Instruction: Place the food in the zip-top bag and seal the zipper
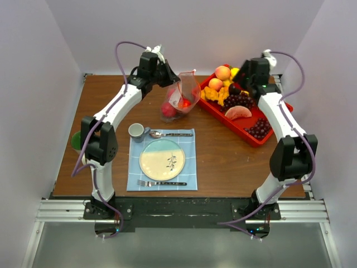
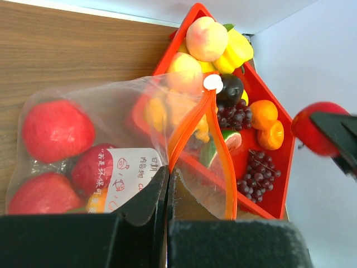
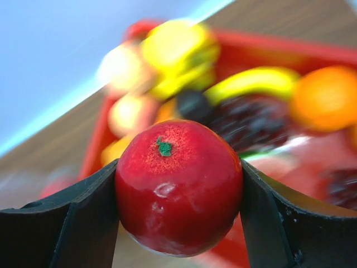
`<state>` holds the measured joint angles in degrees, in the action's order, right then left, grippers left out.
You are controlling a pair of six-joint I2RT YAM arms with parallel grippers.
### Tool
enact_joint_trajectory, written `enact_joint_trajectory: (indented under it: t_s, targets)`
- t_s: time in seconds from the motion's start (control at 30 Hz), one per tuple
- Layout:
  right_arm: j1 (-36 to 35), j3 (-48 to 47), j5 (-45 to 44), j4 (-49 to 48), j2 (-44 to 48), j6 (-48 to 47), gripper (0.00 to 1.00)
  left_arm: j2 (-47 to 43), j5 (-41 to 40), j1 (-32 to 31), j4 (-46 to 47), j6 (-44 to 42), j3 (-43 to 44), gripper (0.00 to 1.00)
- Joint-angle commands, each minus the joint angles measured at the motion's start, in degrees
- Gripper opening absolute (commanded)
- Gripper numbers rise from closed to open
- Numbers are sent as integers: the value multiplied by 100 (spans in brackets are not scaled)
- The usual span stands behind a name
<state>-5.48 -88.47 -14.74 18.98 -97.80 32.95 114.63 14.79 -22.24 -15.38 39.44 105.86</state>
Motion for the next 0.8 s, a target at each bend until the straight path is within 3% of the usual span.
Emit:
enact_joint_trajectory:
  t_s: [0.0, 0.2, 0.4, 0.5, 0.63, 0.77]
  targets:
    - [-1164, -91, 306, 70, 569, -17, 24, -353, 68, 62, 210, -42, -83, 0]
    - [-2518, -617, 25, 79, 298, 150, 27, -371, 112, 62, 193, -33, -92, 0]
    - [-2678, -1539, -116, 482, -720, 212, 31, -494, 121, 62, 149, -33, -101, 0]
    - [-2678, -2067, -99, 798, -1239, 177, 44, -564, 138, 62, 158, -51, -127, 0]
    - [-2661, -2254, -292, 888, -1338, 115, 78, -626, 174, 71, 158, -68, -171, 0]
    - [-2660, -2674, -275, 1054, -1443, 71, 94, -617, 261, 97, 228, -24, -180, 0]
